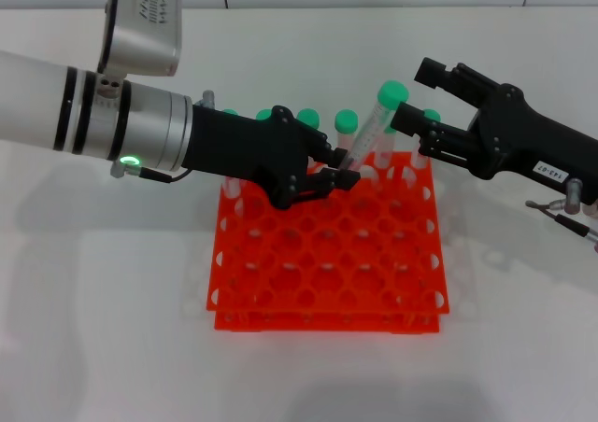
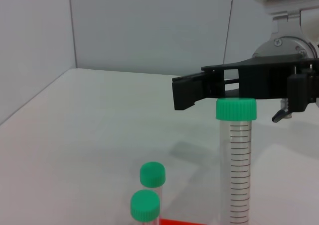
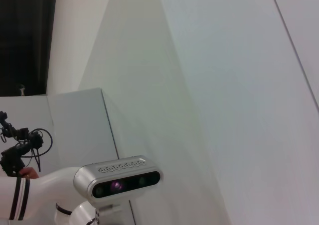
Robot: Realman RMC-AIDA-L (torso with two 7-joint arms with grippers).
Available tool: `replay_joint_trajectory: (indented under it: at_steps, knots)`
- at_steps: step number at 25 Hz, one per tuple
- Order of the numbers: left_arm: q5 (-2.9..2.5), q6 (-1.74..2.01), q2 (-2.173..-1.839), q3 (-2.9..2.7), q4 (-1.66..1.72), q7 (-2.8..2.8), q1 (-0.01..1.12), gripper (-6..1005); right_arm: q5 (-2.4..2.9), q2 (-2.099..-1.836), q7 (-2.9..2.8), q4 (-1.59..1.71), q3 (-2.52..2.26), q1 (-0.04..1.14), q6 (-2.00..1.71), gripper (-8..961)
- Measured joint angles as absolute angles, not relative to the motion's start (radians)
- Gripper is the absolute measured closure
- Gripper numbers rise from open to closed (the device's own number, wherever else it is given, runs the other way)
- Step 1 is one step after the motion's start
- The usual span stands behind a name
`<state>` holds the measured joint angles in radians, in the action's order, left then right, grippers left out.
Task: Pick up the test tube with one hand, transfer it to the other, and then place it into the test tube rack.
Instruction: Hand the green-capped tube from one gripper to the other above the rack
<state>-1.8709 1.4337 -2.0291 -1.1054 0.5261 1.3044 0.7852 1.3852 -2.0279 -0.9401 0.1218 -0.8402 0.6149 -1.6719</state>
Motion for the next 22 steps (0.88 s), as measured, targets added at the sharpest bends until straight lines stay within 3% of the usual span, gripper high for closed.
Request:
replay_joint_trajectory:
  at_steps: [22]
  knots:
    - [-1.874,1.42,-2.035,-1.111,0.526,1.31,0.789,804,1.385,-2.028,-0.862,0.038,-0.836,0.664,-1.654,201]
